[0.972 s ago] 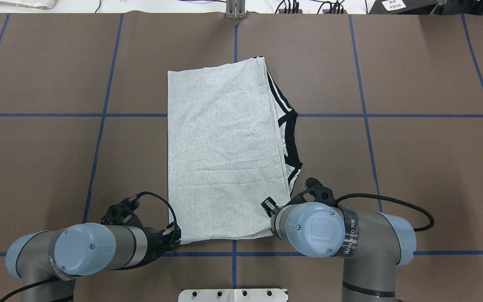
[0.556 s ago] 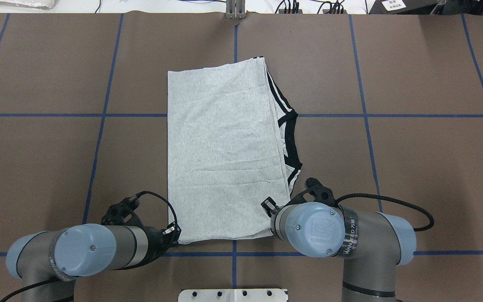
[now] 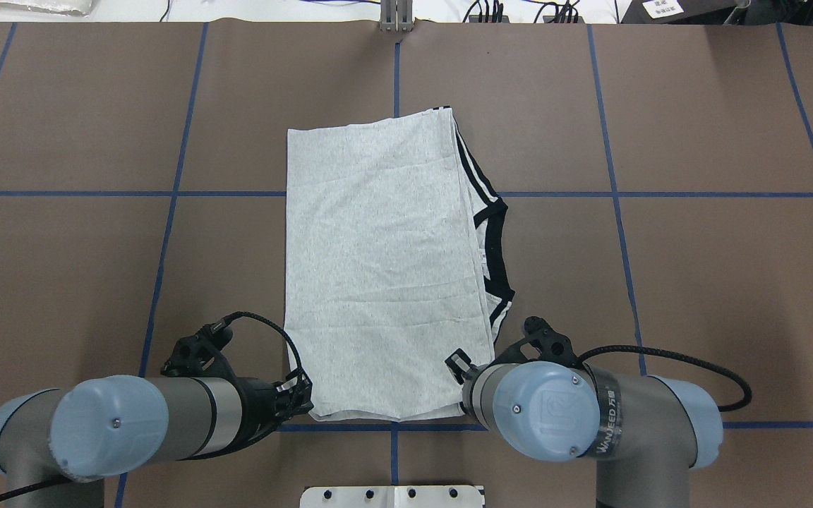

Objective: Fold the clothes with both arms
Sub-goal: 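Grasp both near corners with the left and right grippers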

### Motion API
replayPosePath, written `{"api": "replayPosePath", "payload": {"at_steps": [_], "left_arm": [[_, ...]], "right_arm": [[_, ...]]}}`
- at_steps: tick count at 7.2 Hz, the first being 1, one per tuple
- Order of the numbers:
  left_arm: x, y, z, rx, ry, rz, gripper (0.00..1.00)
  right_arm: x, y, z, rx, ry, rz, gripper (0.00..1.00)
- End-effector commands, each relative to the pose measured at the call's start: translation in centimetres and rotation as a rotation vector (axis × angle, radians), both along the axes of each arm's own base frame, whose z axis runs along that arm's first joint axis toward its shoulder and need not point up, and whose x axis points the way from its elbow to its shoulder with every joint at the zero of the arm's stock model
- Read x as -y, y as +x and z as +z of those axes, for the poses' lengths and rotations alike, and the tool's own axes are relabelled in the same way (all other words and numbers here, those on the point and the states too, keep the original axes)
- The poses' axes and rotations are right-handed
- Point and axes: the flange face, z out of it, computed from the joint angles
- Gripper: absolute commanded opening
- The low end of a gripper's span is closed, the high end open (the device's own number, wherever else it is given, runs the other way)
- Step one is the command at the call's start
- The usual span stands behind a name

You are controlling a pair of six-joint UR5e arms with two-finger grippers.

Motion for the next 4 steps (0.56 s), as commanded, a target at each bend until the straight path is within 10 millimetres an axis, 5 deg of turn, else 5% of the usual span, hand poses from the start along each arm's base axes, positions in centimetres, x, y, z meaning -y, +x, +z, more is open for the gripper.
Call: {"api": "replayPosePath", "payload": {"at_steps": [1, 3, 4], "left_arm": [[-0.7, -3.9, -4.2, -0.066, 0.009, 0.005, 0.00], [-0.9, -5.2, -5.6, -0.076, 0.015, 0.005, 0.00], [1.1, -5.8, -5.6, -0.067, 0.055, -0.026, 0.00]], "right_arm": [[-2.3, 3.3, -2.1, -0.007, -0.026, -0.009, 0.00], [-1.5, 5.3, -3.8, -0.002, -0.037, 0.016, 0.00], [0.7, 6.1, -4.2, 0.004, -0.028, 0.048, 0.00]]}}
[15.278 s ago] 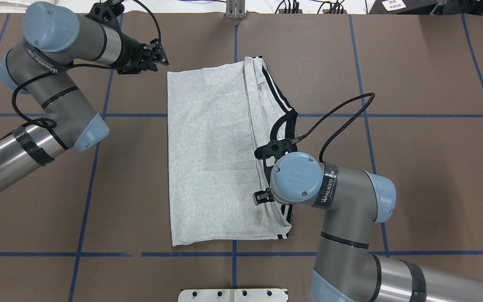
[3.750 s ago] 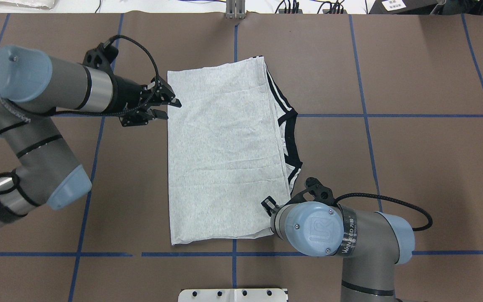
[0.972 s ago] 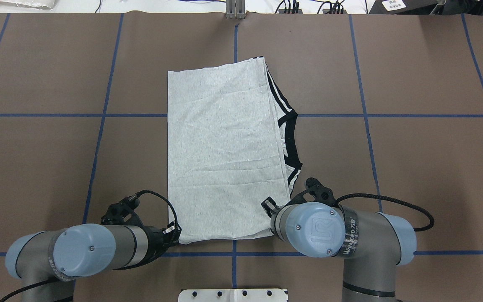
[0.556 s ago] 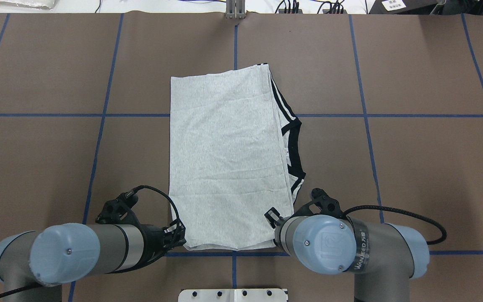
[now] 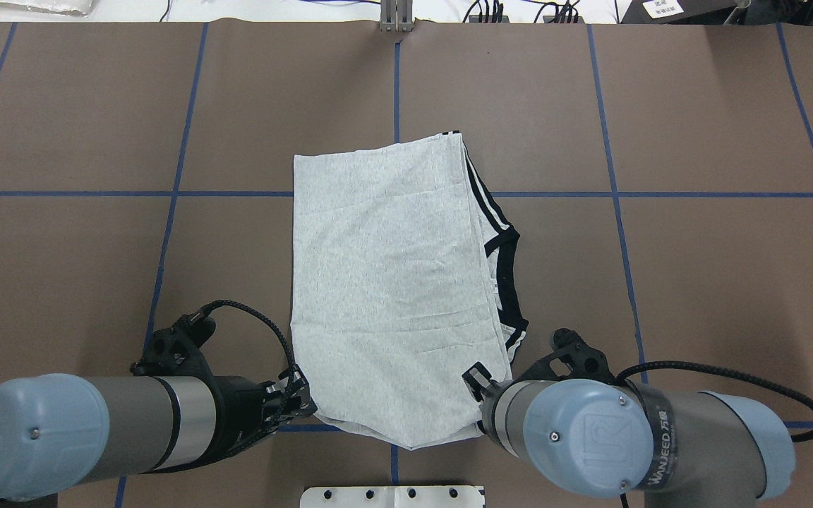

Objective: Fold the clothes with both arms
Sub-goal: 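Grasp both near corners with the left and right grippers, then lift the near edge with both grippers and fold it onto the far edge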

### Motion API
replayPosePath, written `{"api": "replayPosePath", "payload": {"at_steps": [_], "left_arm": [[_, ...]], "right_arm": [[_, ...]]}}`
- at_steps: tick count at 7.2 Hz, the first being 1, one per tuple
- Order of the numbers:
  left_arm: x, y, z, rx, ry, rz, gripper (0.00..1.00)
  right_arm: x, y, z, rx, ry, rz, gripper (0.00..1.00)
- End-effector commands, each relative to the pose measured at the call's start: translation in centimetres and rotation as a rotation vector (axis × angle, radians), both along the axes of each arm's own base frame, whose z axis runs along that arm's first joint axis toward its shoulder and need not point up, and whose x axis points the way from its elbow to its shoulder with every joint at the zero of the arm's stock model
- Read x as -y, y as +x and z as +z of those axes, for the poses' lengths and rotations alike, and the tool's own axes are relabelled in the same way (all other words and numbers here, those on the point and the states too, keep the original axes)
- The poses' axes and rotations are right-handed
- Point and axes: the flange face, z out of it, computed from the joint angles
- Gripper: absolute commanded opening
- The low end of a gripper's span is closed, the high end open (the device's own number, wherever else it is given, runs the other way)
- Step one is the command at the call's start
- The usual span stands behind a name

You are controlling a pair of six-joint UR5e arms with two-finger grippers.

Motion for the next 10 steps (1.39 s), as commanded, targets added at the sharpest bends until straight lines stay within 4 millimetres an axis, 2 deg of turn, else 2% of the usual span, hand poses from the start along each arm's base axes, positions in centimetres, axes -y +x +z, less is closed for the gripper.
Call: {"api": "replayPosePath", "payload": {"at_steps": [1, 2, 3, 4, 5, 6, 7, 8, 10], "left_arm": [[4.3, -2.1, -0.5, 0.028, 0.118, -0.057, 0.00], [6.4, -2.3, -0.4, 0.051, 0.166, -0.079, 0.00], [8.4, -1.2, -0.1, 0.079, 0.188, -0.096, 0.00], [10.9, -0.9, -0.6, 0.090, 0.207, -0.121, 0.00], [13.8, -0.8, -0.1, 0.115, 0.220, -0.103, 0.00], [15.9, -1.5, 0.1, 0.132, 0.237, -0.116, 0.00], [17.0, -1.5, 0.7, 0.149, 0.250, -0.125, 0.00], [19.0, -0.9, 0.8, 0.165, 0.257, -0.140, 0.00], [22.8, 0.4, 0.4, 0.196, 0.272, -0.167, 0.00]], "right_arm": [[4.6, 1.9, -0.8, -0.004, 0.036, 0.034, 0.00], [8.3, 2.6, -2.2, 0.002, 0.074, 0.025, 0.00], [12.2, 1.8, -2.6, -0.003, 0.043, 0.021, 0.00], [15.1, 1.6, -3.1, -0.019, 0.067, 0.017, 0.00], [18.0, 2.3, -3.0, -0.037, 0.082, 0.021, 0.00], [21.0, 1.0, -3.5, -0.048, 0.091, 0.013, 0.00], [24.4, 0.1, -4.2, -0.032, 0.077, 0.027, 0.00], [27.7, -0.2, -4.2, -0.023, 0.076, 0.018, 0.00], [32.0, -2.7, -4.0, -0.025, 0.086, 0.029, 0.00]]}}
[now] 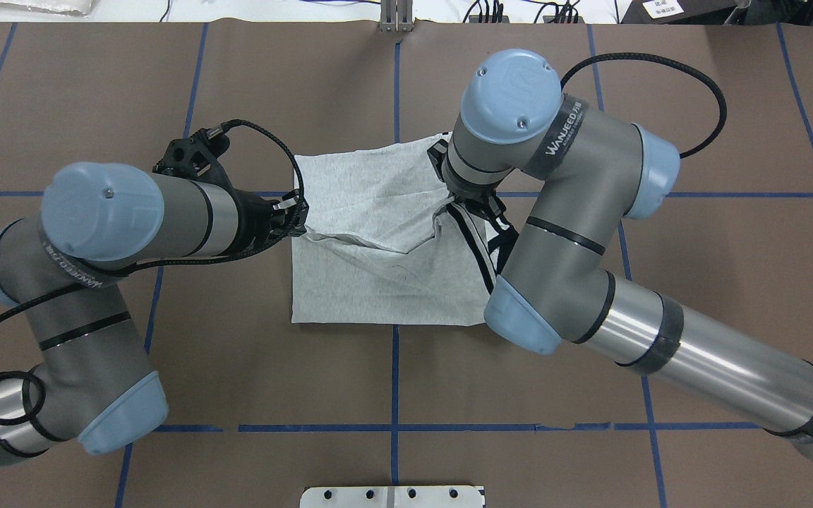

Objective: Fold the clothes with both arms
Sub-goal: 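Lift the near edge with both grippers and fold it onto the far edge, then open both grippers and raise them away from the folded shirt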

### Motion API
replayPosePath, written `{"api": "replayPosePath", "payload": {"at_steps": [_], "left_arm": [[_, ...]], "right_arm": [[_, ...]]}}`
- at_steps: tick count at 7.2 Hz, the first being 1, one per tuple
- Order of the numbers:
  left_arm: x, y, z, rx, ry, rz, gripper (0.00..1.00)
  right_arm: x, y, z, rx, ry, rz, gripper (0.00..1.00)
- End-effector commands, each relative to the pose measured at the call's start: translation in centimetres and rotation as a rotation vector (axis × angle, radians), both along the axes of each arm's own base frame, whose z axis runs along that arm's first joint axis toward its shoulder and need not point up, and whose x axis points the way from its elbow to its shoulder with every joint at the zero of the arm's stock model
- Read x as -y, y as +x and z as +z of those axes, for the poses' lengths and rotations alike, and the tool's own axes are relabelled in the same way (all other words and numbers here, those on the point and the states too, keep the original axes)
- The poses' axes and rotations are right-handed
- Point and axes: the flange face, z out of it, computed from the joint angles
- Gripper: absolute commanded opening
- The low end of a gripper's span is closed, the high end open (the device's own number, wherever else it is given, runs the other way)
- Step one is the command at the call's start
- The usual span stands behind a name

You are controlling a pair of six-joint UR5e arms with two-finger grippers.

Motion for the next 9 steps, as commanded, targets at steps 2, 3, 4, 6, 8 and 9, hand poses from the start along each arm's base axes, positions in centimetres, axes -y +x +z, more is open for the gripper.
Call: {"api": "replayPosePath", "payload": {"at_steps": [2, 3, 4, 6, 8, 9], "left_arm": [[6.7, 0.6, 1.5, 0.038, 0.043, -0.055, 0.00], [7.5, 1.1, 2.6, 0.046, 0.042, -0.058, 0.00], [8.9, 1.6, 3.4, 0.048, 0.041, -0.071, 0.00], [16.6, 2.9, 5.6, 0.077, 0.050, -0.127, 0.33], [22.4, -0.1, 9.3, 0.110, 0.081, -0.187, 0.42], [23.0, -0.8, 9.4, 0.116, 0.082, -0.196, 0.42]], "right_arm": [[6.2, -1.7, 0.5, -0.014, 0.006, -0.003, 0.00], [7.1, -2.3, 1.6, -0.004, 0.023, -0.006, 0.00], [7.9, -3.1, 2.7, 0.012, 0.037, -0.006, 0.00], [9.4, -2.2, 3.9, -0.009, 0.055, -0.014, 0.59], [13.7, 2.1, 5.3, -0.026, 0.120, -0.084, 1.00], [14.9, 3.8, 5.5, -0.025, 0.133, -0.092, 1.00]]}}
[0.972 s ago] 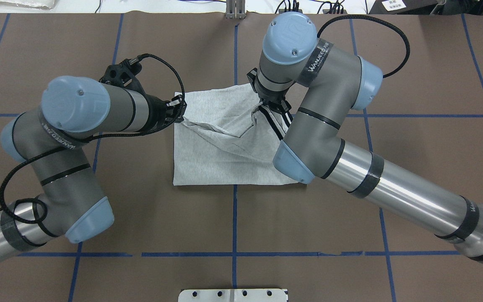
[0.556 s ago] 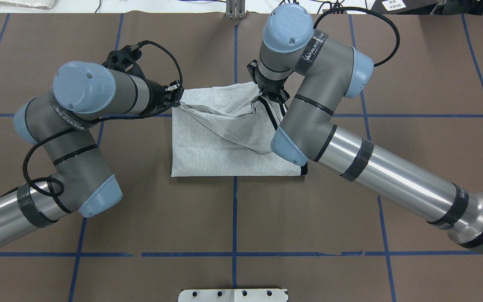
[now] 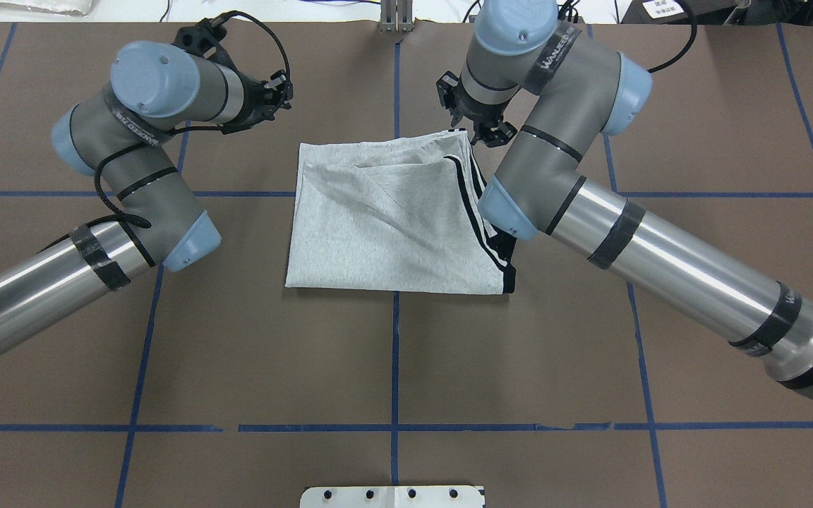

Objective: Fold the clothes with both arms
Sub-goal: 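Open both grippers and raise them away from the folded shirt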

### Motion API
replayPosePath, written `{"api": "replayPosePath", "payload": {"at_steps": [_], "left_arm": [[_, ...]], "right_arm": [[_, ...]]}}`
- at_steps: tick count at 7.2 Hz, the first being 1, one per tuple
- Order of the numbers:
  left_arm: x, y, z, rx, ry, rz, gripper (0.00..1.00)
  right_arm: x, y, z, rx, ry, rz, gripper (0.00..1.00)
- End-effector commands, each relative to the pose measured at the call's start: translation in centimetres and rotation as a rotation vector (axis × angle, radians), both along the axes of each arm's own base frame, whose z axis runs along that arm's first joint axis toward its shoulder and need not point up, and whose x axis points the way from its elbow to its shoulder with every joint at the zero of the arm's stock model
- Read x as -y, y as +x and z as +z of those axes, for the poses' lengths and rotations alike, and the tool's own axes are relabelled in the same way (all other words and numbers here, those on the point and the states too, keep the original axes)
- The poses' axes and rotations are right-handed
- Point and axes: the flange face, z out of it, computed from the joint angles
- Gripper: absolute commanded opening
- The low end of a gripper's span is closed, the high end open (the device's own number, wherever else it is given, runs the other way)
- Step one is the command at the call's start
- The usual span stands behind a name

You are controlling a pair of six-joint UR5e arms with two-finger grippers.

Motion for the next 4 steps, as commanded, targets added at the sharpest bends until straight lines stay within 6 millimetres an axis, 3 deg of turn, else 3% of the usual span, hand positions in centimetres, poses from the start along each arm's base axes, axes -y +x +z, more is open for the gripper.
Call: {"api": "replayPosePath", "payload": {"at_steps": [1, 4], "left_arm": [[1.60, -1.32, 1.02, 0.015, 0.008, -0.018, 0.42], [0.72, -1.65, 0.99, 0.002, 0.020, 0.055, 0.42]], "right_arm": [[2.02, 2.66, 0.66, 0.001, 0.018, -0.030, 1.00], [1.37, 2.95, 0.78, 0.008, 0.028, -0.048, 1.00]]}}
